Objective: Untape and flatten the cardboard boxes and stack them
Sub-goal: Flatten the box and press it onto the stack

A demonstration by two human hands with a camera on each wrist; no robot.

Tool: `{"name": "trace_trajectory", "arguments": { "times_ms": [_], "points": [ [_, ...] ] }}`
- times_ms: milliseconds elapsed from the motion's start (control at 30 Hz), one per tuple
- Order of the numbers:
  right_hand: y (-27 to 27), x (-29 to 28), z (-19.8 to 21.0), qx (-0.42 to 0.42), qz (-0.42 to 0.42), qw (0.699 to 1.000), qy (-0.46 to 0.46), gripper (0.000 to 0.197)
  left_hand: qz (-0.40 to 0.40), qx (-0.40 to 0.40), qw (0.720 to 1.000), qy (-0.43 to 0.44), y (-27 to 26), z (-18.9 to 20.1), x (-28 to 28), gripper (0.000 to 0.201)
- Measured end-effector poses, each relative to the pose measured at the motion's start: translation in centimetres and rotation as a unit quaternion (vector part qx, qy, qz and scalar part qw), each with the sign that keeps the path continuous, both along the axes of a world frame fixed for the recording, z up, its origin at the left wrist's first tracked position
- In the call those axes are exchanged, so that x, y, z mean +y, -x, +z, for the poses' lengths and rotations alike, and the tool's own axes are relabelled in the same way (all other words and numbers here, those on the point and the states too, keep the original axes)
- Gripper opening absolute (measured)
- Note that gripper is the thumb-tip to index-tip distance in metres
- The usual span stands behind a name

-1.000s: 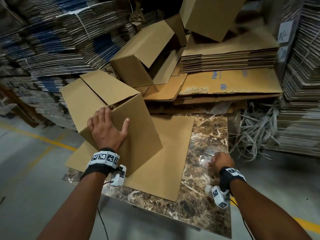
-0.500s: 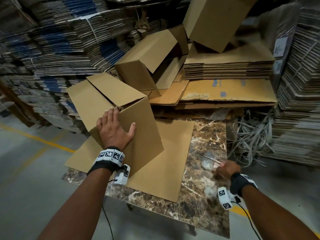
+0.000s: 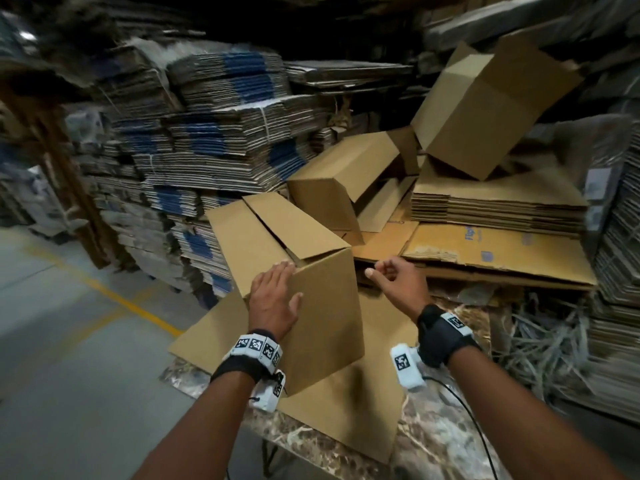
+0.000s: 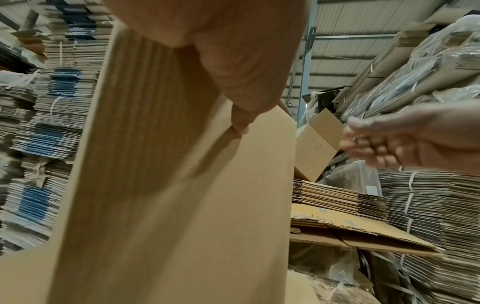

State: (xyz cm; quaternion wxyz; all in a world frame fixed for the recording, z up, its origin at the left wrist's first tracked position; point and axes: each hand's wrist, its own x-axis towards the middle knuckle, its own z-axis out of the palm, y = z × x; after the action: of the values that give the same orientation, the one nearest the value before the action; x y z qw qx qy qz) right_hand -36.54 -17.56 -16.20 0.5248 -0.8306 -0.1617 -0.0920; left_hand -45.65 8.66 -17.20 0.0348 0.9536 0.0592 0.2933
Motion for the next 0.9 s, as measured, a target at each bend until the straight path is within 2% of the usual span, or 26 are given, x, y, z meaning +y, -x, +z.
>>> {"name": "trace_trajectory", "arguments": {
  "times_ms": [100,167,267,333,500,667,767,833,900],
  "points": [
    [-0.4,3.6,2.4,-0.065,0.026,0.997,0.033,0.028,-0.019,-0.015,1.000,0.005,1.1,-0.2,1.7,0.070],
    [-0.9,5.5,2.9,-0.086,0.035,0.992,0.089,0.046,-0.037,-0.030,0.999,0.006,2.0,-0.4,2.8,0.070],
    [-1.1,8.0,2.8,-0.068,0.073,0.985,0.142,0.074,-0.069,-0.049,0.996,-0.002,3.2,-0.7,4.5,0.070],
    [-0.8,9.7,2.6,-0.062,0.093,0.979,0.172,0.084,-0.094,-0.049,0.994,-0.013,3.7,-0.7,5.4,0.069],
    [1.3,12.6,3.1,-0.103,0.067,0.963,0.238,0.076,-0.141,-0.041,0.989,-0.017,4.4,-0.6,7.9,0.068],
    [3.6,14.2,3.8,-0.140,0.044,0.951,0.273,0.051,-0.145,-0.023,0.989,-0.012,5.4,-0.4,10.5,0.064],
    [4.2,14.6,3.9,-0.164,0.030,0.961,0.219,0.054,-0.093,-0.042,0.995,0.002,6.1,-0.8,10.6,0.064],
    [4.5,14.4,3.8,-0.149,0.010,0.983,0.105,0.055,-0.052,-0.062,0.997,0.018,6.6,-1.2,10.5,0.064],
    [4.7,13.6,3.5,-0.119,-0.036,0.992,0.005,0.046,-0.016,-0.071,0.997,0.026,6.9,-1.3,10.3,0.063]
  ]
}}
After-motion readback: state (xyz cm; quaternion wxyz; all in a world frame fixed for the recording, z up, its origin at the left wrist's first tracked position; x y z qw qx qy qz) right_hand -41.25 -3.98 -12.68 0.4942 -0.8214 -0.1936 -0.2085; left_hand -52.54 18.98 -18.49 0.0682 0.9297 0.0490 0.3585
